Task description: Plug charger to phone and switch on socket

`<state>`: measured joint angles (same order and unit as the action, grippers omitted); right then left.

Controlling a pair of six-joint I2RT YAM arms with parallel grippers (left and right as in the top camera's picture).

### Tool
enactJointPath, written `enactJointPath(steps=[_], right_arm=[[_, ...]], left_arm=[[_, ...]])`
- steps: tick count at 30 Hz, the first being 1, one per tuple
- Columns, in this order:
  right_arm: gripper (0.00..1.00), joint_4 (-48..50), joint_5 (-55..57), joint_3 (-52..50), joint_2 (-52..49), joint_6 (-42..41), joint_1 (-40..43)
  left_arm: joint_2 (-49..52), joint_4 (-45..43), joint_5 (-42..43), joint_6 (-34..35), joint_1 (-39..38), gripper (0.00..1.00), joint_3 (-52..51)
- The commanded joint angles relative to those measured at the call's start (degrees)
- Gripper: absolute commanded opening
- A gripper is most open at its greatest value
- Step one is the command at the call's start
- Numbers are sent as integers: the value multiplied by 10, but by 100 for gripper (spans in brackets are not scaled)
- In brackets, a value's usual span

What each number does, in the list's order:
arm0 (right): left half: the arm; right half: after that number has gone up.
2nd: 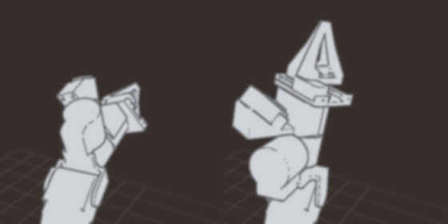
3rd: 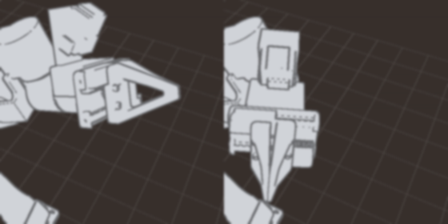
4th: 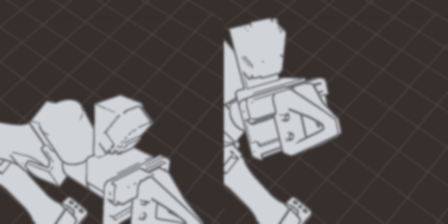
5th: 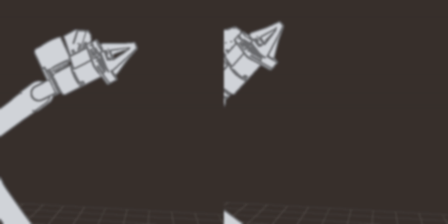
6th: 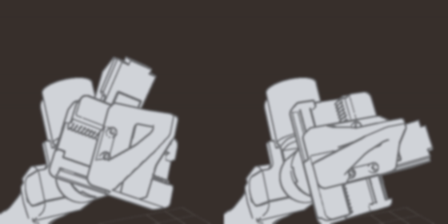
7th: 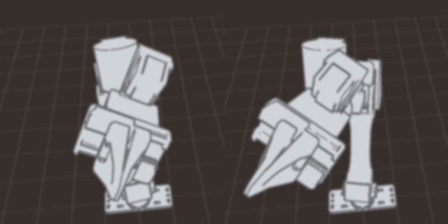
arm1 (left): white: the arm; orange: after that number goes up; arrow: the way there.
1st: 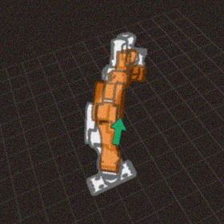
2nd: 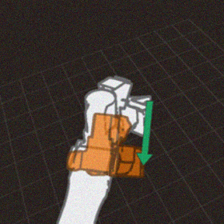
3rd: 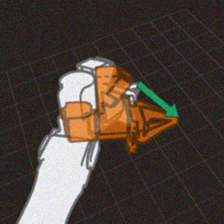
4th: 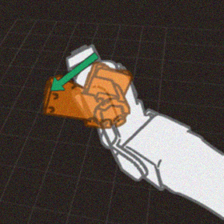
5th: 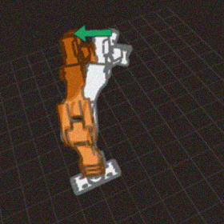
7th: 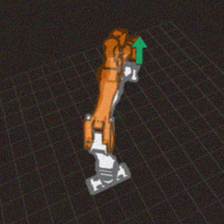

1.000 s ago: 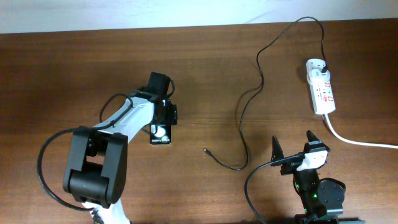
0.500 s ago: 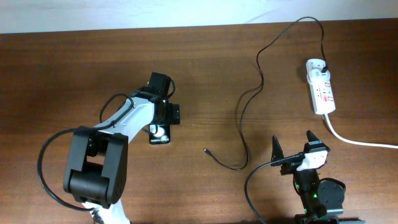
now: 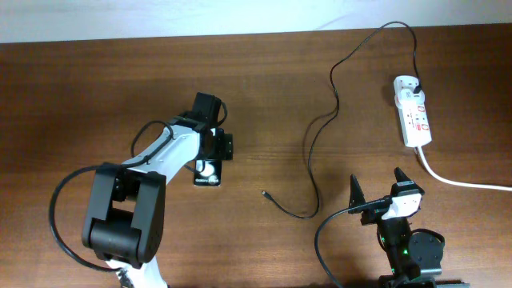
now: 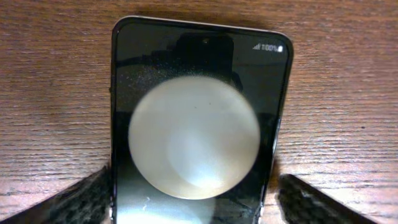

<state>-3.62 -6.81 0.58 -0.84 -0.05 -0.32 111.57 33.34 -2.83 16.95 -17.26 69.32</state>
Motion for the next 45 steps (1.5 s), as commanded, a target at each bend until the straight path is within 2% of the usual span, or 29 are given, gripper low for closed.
enactJointPath(steps=[1,5,9,15,18,19,24,30,37,42,45], right_arm=[[99,-3,-5,-3,4,-2,2],[99,-3,-5,-3,4,-2,2],[99,-3,-5,-3,4,-2,2],[99,-3,-5,-3,4,-2,2],[99,-3,-5,-3,4,-2,2],[98,-3,-5,-3,4,-2,2],[99,-3,-5,-3,4,-2,2],[99,-3,-5,-3,4,-2,2],[99,6,-5,-3,4,-2,2],[99,4,-6,-3,4,-2,2],[99,2,-32,-3,4,-106,2]], left_arm=[[20,9,-2,1,-5,94,-10],[20,28,-2,-7,-6,85,-10],[20,23,-28,-23,-6,87,-10],[20,19,-26,-34,-6,84,-10],[20,21,-26,-34,-6,69,-6],[20,23,-26,-34,-6,68,-1],[19,36,-25,-33,-5,68,38],[19,40,69,-34,-2,68,50],[19,59,291,-78,81,68,56],[19,59,307,-87,86,68,56],[19,58,307,-89,87,68,56]])
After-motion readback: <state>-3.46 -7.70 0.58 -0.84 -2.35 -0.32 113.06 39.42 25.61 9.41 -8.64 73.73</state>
